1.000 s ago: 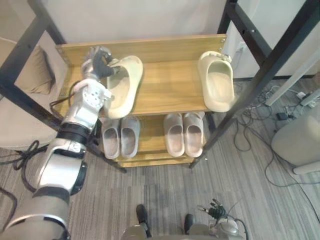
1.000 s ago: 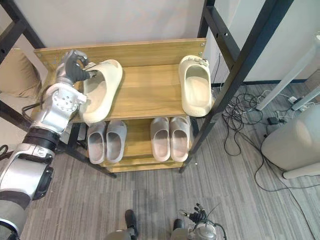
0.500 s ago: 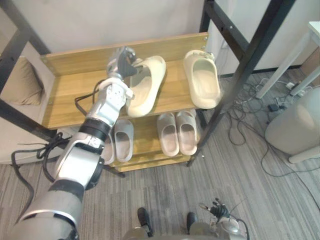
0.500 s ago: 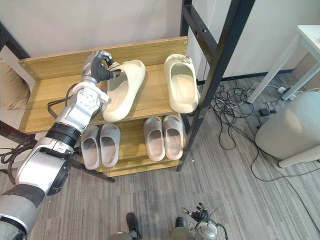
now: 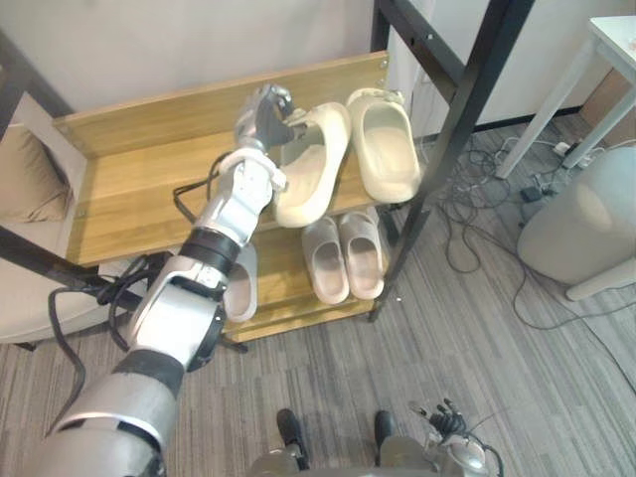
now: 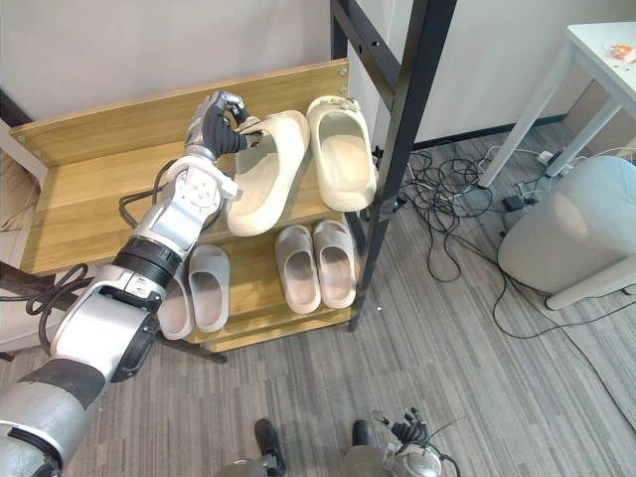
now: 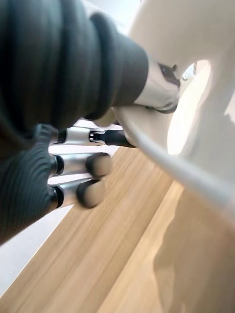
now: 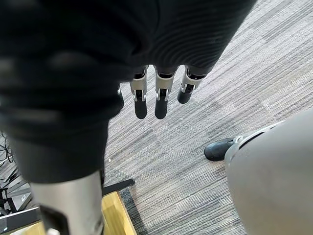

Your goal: Organize the slippers on the shoe rack

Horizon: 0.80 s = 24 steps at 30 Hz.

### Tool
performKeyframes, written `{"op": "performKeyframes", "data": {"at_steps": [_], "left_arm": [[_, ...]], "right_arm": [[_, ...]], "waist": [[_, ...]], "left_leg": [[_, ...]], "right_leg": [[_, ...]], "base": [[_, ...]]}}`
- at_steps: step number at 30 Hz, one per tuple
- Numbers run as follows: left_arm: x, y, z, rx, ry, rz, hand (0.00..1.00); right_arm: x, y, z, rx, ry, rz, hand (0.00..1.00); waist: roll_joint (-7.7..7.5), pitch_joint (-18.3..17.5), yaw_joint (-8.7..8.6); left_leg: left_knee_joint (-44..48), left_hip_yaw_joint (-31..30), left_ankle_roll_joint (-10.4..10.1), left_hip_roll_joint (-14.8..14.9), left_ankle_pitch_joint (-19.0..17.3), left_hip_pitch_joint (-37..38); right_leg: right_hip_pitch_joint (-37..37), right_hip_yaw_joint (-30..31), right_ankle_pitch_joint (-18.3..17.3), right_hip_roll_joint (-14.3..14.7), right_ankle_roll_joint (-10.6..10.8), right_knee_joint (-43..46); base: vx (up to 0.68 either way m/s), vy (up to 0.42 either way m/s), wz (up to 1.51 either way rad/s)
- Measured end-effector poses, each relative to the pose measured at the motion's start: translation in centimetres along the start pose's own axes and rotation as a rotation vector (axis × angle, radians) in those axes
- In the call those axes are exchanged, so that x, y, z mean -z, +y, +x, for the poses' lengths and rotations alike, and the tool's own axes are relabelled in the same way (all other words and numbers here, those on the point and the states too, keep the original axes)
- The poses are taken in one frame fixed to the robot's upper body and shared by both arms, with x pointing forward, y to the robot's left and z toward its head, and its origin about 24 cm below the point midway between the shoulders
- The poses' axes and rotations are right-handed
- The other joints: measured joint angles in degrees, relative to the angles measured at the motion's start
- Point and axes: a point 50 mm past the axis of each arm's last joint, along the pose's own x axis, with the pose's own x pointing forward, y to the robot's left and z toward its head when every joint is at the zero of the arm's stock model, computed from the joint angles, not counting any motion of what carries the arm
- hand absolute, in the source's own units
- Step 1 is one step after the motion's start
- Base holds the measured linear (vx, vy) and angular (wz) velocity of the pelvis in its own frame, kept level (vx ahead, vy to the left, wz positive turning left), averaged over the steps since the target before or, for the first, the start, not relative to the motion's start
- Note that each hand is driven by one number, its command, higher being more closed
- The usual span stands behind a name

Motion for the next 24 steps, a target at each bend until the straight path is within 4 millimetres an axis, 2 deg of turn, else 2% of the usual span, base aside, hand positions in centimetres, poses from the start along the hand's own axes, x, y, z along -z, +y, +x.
{"op": "performKeyframes", "data": {"at_steps": [8, 11, 16, 24], "left_arm": [[-0.8, -1.2, -0.2, 0.023, -0.008, -0.031, 0.00], [-1.0, -1.7, -0.3, 0.035, -0.009, -0.042, 0.00], [0.5, -2.2, -0.5, 0.056, 0.055, -0.030, 0.00], [1.1, -1.4, -0.4, 0.033, 0.075, -0.039, 0.00]], "right_arm": [[0.2, -0.3, -0.2, 0.007, -0.004, 0.002, 0.00], [0.6, -0.4, -0.3, 0.009, 0.011, 0.000, 0.00], [0.9, -0.4, -0.2, 0.008, 0.025, -0.004, 0.00], [1.0, -0.3, -0.2, 0.003, 0.028, -0.009, 0.00]], "waist": [[-0.12, -1.0, -0.01], [-0.19, -2.7, -0.09], [-0.21, -2.9, -0.28], [-0.22, -2.9, -0.05]], "left_leg": [[-0.1, 0.0, 0.4, -0.2, 0.3, -0.1], [-0.1, -0.4, 0.7, -0.3, 0.5, -1.2], [-0.1, -0.9, 0.7, -0.6, 0.5, 0.3], [-0.1, -1.8, 0.6, -0.9, 0.4, 0.3]], "right_leg": [[-0.2, -0.1, 0.6, -0.4, 0.7, 0.0], [-0.9, -0.3, 0.8, -0.4, 0.7, -0.2], [1.2, -1.3, 1.0, -0.4, 0.6, -1.2], [2.0, -2.9, 0.9, -0.8, 0.6, -2.2]], "base": [[-0.05, 0.010, 0.00], [-0.02, 0.007, 0.04], [-0.01, -0.001, 0.04], [-0.03, 0.005, 0.07]]}}
